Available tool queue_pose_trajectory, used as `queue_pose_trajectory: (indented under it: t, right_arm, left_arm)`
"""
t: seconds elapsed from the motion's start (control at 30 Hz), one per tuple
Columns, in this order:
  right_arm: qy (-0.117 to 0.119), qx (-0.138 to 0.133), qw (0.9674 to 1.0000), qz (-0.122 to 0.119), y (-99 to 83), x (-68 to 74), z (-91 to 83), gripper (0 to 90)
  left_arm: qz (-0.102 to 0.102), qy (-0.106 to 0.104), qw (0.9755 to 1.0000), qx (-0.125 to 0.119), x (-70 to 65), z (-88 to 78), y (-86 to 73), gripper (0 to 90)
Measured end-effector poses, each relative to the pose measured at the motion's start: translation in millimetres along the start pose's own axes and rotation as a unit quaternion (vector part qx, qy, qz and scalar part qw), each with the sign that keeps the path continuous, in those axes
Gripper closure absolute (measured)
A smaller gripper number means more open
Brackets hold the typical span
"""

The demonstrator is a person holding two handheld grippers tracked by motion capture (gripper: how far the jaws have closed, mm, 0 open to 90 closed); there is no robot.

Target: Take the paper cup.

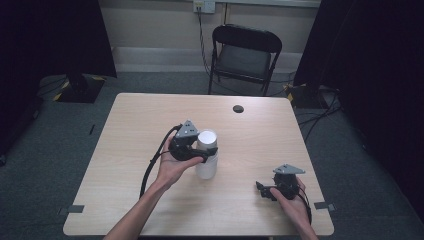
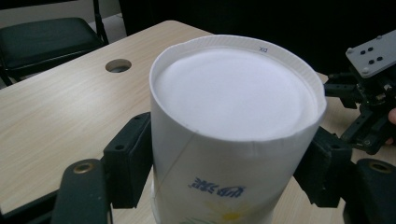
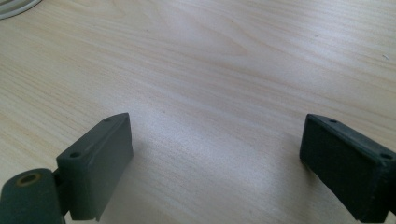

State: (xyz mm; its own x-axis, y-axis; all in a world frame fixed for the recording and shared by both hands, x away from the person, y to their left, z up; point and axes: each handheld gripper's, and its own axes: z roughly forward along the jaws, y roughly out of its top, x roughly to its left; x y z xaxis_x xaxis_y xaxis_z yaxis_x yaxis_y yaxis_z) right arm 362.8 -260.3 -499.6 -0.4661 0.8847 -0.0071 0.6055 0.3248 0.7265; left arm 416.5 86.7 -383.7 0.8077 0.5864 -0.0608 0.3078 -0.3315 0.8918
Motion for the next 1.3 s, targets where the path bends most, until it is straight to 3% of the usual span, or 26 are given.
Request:
queue_pose_trajectory:
  t: [1.3]
  right_arm:
    - [0.000, 0.000, 1.0000, 0.000, 0.0, 0.0, 0.0, 9.1]
  left_arm:
    - [0.000, 0.000, 0.9994, -0.036, -4.7, -24.9, 24.4, 30.4]
